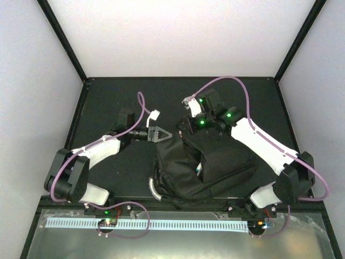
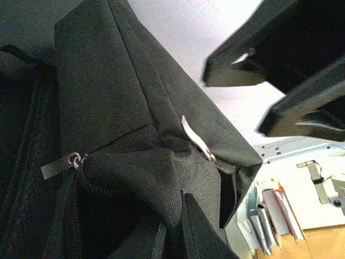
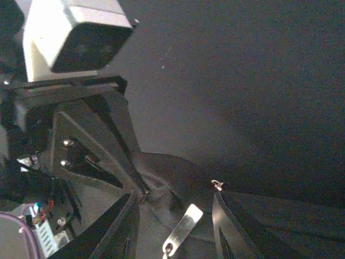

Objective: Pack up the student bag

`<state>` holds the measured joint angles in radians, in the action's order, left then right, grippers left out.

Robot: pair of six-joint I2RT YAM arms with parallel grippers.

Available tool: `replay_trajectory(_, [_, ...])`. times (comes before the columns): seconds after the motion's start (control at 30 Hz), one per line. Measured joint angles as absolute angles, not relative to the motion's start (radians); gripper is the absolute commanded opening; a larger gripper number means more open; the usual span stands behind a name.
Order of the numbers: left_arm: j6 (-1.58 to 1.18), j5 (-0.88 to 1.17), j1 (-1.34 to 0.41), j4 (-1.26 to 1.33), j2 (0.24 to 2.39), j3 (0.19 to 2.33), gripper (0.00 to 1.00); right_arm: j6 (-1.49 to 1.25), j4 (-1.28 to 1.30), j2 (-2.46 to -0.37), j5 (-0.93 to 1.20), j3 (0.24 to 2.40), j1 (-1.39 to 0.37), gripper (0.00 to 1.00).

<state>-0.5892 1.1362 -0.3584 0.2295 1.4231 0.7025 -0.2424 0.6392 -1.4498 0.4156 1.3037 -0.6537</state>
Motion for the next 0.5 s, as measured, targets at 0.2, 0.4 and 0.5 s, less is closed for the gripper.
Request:
replay_trajectory(0.2, [-0.582, 1.135, -0.360, 0.223, 1.420, 0.702, 0.02, -0.276, 0.578, -1.494, 0.516, 1.239, -0.622, 0.41])
replay_trajectory(0.4, [-0.577, 1.134, -0.360, 0.216, 1.420, 0.703, 0.02, -0.298, 0.533, -1.500, 0.577, 1.199, -0.596, 0.39])
replay_trajectory(0.5, [-0.576, 1.134, -0.360, 0.214, 1.420, 0.704, 0.02, -0.303, 0.501, -1.500, 0.626, 1.181, -0.588, 0.38])
